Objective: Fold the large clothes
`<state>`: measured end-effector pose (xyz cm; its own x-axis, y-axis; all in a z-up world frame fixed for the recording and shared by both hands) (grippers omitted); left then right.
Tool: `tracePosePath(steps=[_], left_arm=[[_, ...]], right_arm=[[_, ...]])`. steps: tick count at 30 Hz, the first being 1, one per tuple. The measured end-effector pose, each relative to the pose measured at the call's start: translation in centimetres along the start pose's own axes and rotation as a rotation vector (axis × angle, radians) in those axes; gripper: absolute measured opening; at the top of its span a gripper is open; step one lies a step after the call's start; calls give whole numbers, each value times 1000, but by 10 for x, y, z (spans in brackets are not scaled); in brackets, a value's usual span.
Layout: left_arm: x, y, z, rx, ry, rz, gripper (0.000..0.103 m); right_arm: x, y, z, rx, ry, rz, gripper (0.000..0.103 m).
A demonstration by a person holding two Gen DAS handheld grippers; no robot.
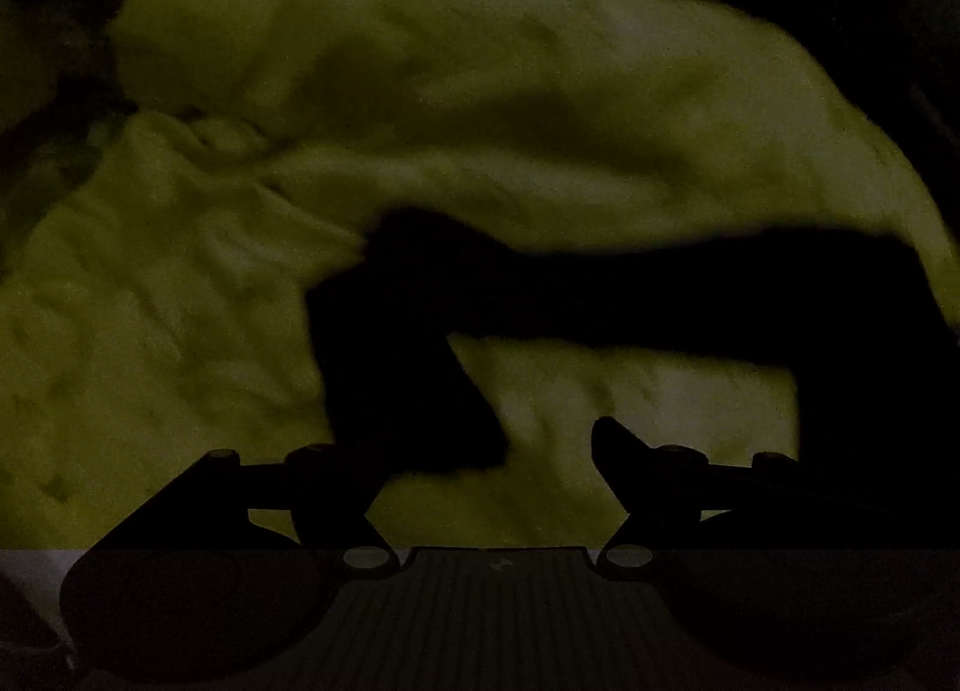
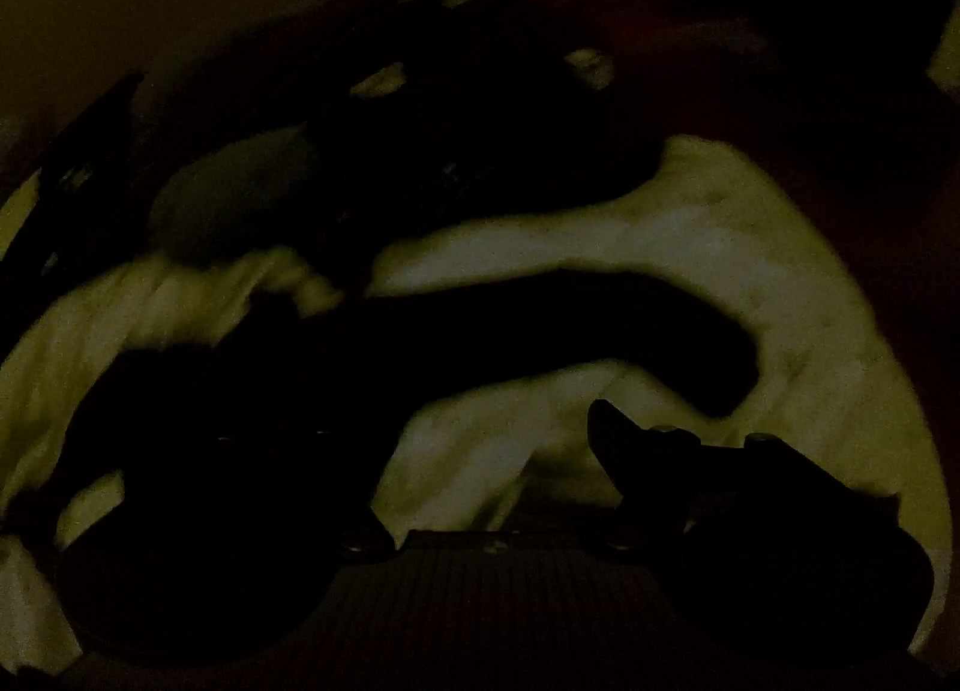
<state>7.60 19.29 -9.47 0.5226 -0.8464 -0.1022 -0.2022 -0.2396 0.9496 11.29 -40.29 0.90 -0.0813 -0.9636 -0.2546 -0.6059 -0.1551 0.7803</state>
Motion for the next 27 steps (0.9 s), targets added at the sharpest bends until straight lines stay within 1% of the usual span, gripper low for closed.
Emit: tracePosePath(steps=[3, 5, 7, 10, 11, 13, 16, 18, 19, 20, 21, 22, 23, 25, 26, 27], left_arm=[[27, 1, 33, -61, -65, 45, 103], [42, 4, 52, -87, -87, 81, 103], [55, 8, 69, -108, -116, 99, 103], [68, 13, 87, -133, -166, 134, 103], [71, 16, 92, -133, -190, 142, 103], [71, 25, 99, -119, -231, 134, 103], [62, 37, 107, -94, -260, 122, 103], [48, 41, 108, -97, -245, 116, 103], [41, 42, 109, -102, -234, 112, 103], [34, 44, 110, -105, -223, 106, 103], [26, 45, 111, -104, -211, 96, 103], [20, 46, 113, -101, -201, 85, 103], [14, 48, 114, -101, -194, 75, 103], [4, 52, 116, -100, -177, 63, 103], [1, 53, 116, -97, -167, 64, 103], [-1, 55, 117, -94, -155, 68, 103]], right_arm=[[-27, 17, 32, -54, 110, -63, 74], [-45, 21, 55, -93, 173, -117, 74], [-66, 24, 80, -132, 257, -163, 74], [-98, 13, 120, -205, 446, -199, 74], [-107, 5, 134, -240, 494, -206, 74], [-119, -11, 158, -305, 556, -188, 73], [-123, -40, 184, -403, 565, -133, 72], [-117, -62, 200, -458, 573, -62, 66], [-111, -66, 209, -468, 575, -35, 61], [-106, -73, 213, -480, 567, -10, 57], [-100, -78, 216, -488, 551, 14, 56], [-94, -82, 217, -492, 535, 28, 51], [-91, -82, 217, -489, 524, 25, 37], [-88, -74, 207, -466, 488, -2, 16], [-87, -67, 201, -449, 447, -34, 16], [-84, -56, 193, -428, 389, -85, 16]])
Point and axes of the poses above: each gripper's, at about its wrist camera, not at the fingertips, and y roughly against the way its jaws point, x to its right, z to its underside, the point moved 2 cm from there along -y, roughly the way its jaws point, and after that the axes turned 6 degrees about -z, right-handed, at the moved point
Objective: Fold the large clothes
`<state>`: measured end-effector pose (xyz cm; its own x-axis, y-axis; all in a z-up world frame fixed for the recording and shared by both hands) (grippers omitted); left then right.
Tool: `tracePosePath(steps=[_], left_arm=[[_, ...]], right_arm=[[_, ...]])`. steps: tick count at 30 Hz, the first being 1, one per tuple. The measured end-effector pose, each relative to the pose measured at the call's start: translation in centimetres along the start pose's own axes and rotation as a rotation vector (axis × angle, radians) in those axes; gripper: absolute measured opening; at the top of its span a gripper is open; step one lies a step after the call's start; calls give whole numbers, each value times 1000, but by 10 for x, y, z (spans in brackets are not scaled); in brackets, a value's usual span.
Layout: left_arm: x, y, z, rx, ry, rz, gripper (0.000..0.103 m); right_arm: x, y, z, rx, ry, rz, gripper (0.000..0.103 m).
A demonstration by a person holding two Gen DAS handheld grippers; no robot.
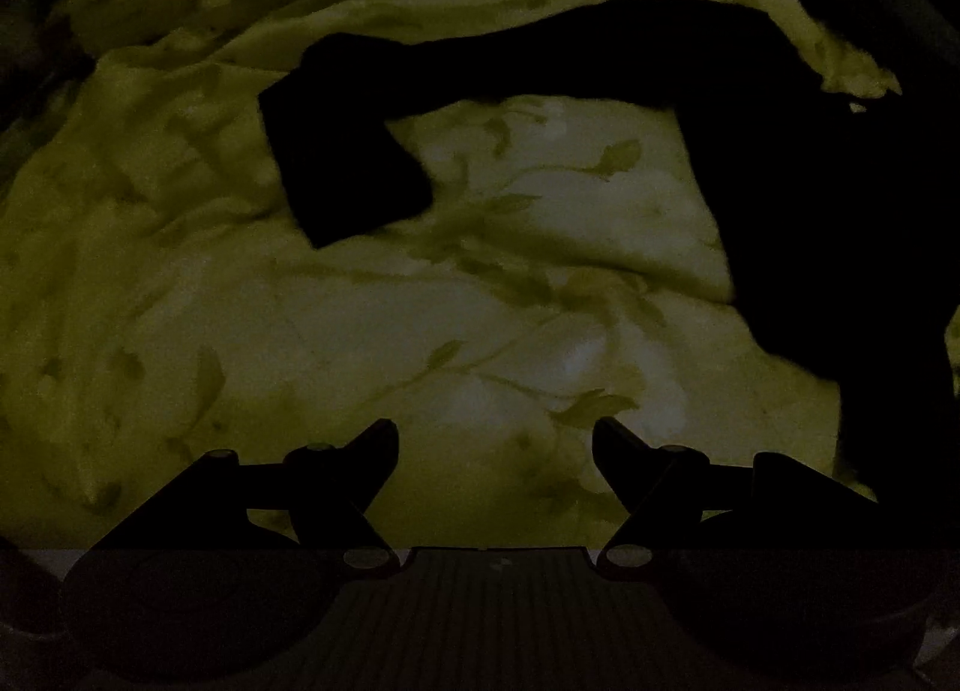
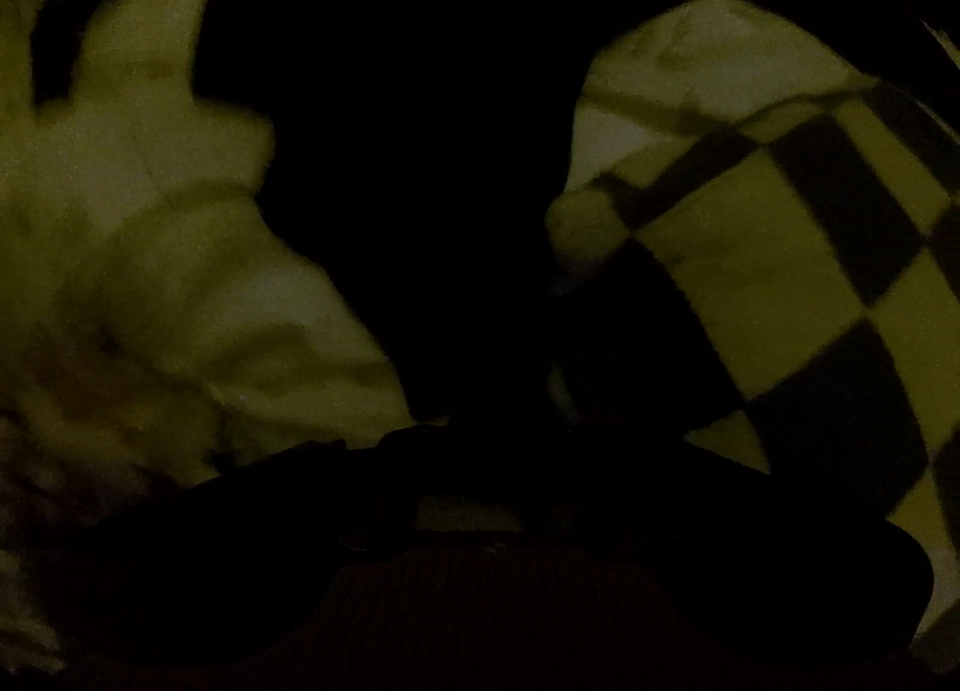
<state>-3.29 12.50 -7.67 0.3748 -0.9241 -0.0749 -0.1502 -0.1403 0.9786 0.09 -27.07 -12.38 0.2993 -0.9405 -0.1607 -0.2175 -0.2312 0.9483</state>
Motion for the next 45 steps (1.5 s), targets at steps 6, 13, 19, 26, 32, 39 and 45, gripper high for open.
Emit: tracePosePath(steps=[6, 13, 19, 26, 32, 39, 45], left_arm=[[18, 9, 6, 15, -10, 50, 103], [97, 15, 7, 48, -205, 127, 103], [141, -16, 14, 41, -327, 109, 103], [165, -45, 13, -21, -368, 149, 103], [186, -66, 3, -21, -424, 107, 103], [206, -104, -16, -19, -475, 32, 103], [236, -108, -43, -6, -531, 69, 93]], right_arm=[[18, 106, 6, 221, -167, -328, 10], [48, 193, 5, 412, -216, -499, 6], [108, 211, 15, 545, -411, -419, 6], [181, 175, 19, 609, -769, -249, 2], [175, 136, 0, 537, -879, -232, 6], [122, 113, -12, 383, -670, -179, 56], [77, 82, -35, 295, -431, -57, 68]])
Point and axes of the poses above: each gripper's, at about its wrist camera, not at the fingertips, and y roughly against the way its jaws point, x to its right, z to its underside, the point moved 2 cm from there along -y, roughly the way its jaws point, and after that the axes turned 6 degrees about -z, right-handed, at the moved point
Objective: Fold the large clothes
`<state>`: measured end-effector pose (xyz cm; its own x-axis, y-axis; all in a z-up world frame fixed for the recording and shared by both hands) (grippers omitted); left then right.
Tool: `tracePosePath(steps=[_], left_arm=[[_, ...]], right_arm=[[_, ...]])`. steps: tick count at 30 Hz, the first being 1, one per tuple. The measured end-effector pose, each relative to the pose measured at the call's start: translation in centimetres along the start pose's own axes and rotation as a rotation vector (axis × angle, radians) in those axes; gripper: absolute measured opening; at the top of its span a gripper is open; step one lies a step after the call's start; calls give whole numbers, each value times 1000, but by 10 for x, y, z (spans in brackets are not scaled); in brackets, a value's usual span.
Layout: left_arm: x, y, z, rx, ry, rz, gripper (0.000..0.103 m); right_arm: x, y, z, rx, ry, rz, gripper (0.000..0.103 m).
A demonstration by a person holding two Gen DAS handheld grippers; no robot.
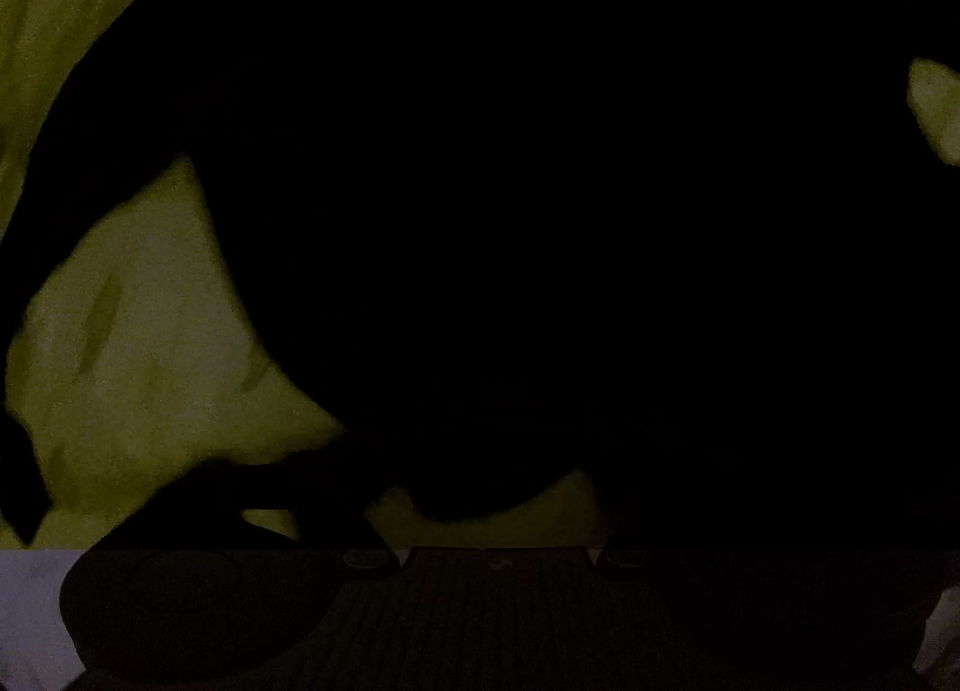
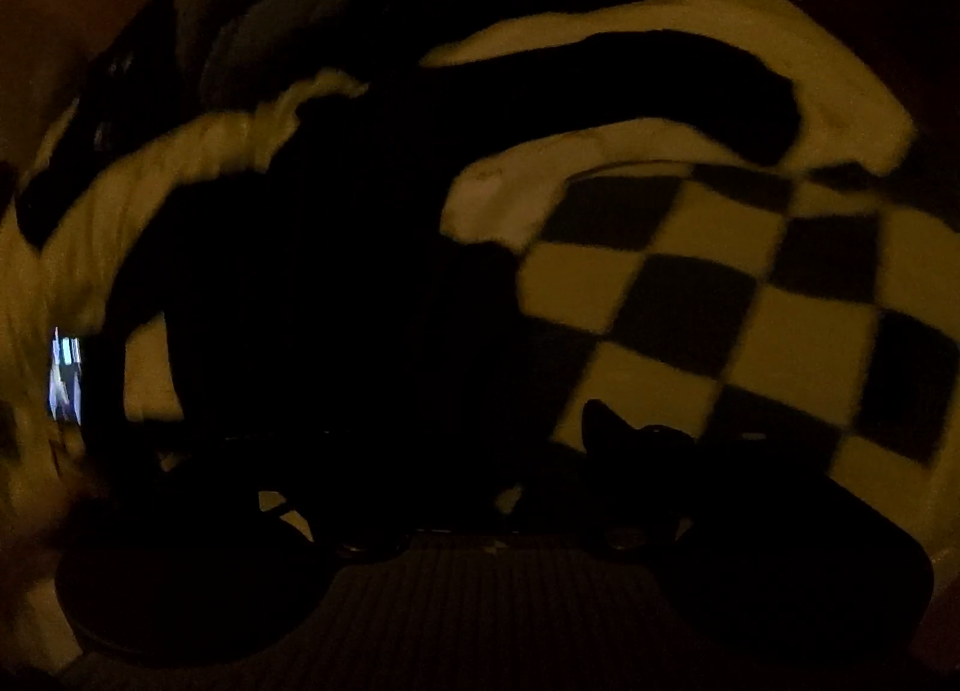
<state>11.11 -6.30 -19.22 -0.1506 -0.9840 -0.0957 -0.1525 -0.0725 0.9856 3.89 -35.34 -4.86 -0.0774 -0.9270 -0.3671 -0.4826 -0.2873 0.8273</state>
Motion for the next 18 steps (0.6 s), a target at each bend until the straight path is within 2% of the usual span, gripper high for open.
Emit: tracePosePath(steps=[1, 2, 3, 6, 8, 9, 11, 12, 15, 18], left_arm=[[1, 4, -8, -6, 5, 27, 76], [0, 10, -15, 2, 17, 55, 72], [-3, 21, -25, 39, 34, 94, 69], [-15, 56, -60, 154, 87, 147, 68], [-27, 73, -85, 190, 152, 182, 68], [-29, 80, -95, 208, 188, 195, 72], [-31, 83, -103, 220, 223, 201, 99], [-35, 82, -108, 216, 235, 183, 103], [-40, 78, -93, 195, 257, 113, 103], [-45, 67, -65, 124, 250, 121, 103]], right_arm=[[-5, -8, 0, -16, 33, 3, 56], [-8, -16, -2, -33, 53, 17, 32], [-10, -21, -2, -48, 60, 40, 21], [-5, -10, -6, -11, -11, 5, 19], [8, 4, -8, 47, -116, -38, 17], [17, 9, -10, 71, -188, -64, 17], [39, 16, -10, 111, -340, -103, 17], [50, 16, -10, 123, -410, -113, 17], [67, 13, -5, 114, -481, -92, 17], [70, 8, 0, 96, -491, -104, 17]])
Point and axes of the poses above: each gripper's, at about its wrist camera, not at the fingertips, and y roughly against the way its jaws point, x to its right, z to its underside, the point moved 2 cm from there along -y, roughly the way its jaws point, and after that the axes turned 6 degrees about -z, right-handed, at the moved point
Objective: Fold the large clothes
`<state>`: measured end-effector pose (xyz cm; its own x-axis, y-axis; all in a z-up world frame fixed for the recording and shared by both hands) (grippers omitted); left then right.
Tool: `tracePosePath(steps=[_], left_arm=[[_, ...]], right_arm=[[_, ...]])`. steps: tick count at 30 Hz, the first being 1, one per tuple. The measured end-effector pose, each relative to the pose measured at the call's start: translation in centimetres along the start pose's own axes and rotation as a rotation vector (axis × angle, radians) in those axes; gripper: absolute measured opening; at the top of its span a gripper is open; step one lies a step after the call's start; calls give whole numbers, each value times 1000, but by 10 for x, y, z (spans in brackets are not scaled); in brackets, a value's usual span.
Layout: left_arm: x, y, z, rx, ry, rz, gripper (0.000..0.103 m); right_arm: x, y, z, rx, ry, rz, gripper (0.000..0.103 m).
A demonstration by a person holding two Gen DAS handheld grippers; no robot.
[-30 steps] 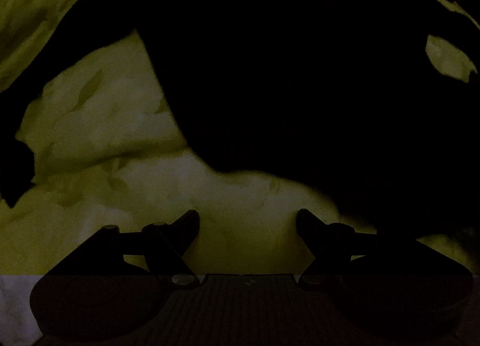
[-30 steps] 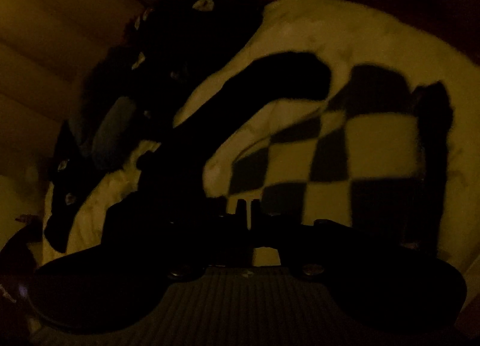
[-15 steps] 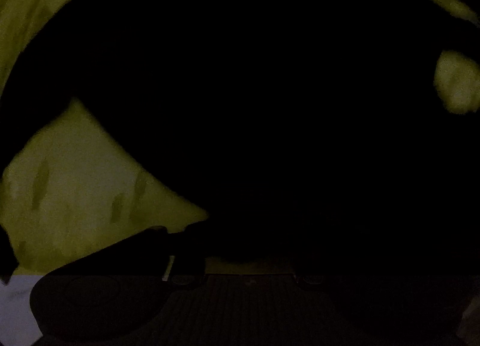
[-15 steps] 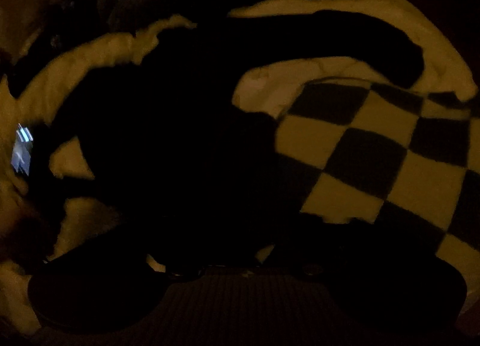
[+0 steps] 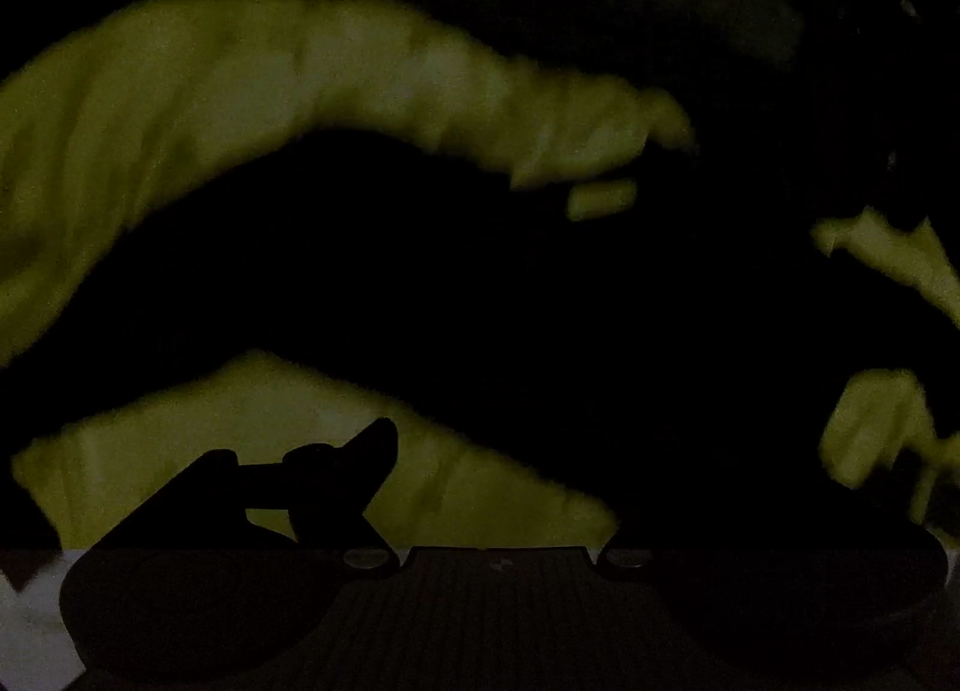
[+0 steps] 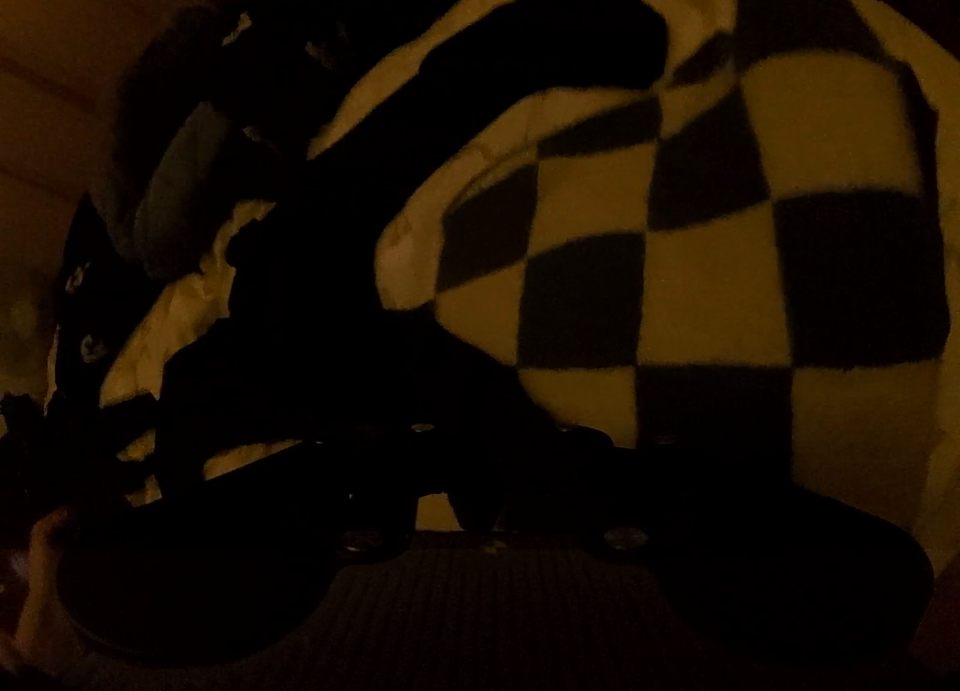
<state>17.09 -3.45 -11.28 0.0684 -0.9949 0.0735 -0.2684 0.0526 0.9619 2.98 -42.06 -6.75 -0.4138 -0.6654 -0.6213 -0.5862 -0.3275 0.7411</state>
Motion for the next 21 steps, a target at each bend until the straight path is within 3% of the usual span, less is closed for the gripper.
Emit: tracePosePath(steps=[5, 9, 15, 21], left_arm=[[-14, -17, 55, -103, 5, 8, 103], [0, -24, 78, -112, -66, 41, 103], [47, -31, 74, 10, -241, 102, 103], [83, -64, 61, 2, -277, 133, 103]], right_arm=[[4, -4, 2, -1, -27, 3, 17], [5, -4, -1, -14, -26, 8, 17], [3, -10, -3, -31, -5, 22, 17], [3, -16, -6, -52, 24, 35, 16]])
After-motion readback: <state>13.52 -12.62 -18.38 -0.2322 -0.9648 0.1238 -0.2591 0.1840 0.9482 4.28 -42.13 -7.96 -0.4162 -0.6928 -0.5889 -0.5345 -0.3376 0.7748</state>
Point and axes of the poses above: each gripper's, at about its wrist camera, not at the fingertips, and y roughly against the way its jaws point, x to its right, z to its underside, the point moved 2 cm from there along -y, roughly the way its jaws point, and after that the axes turned 6 degrees about -z, right-handed, at the moved point
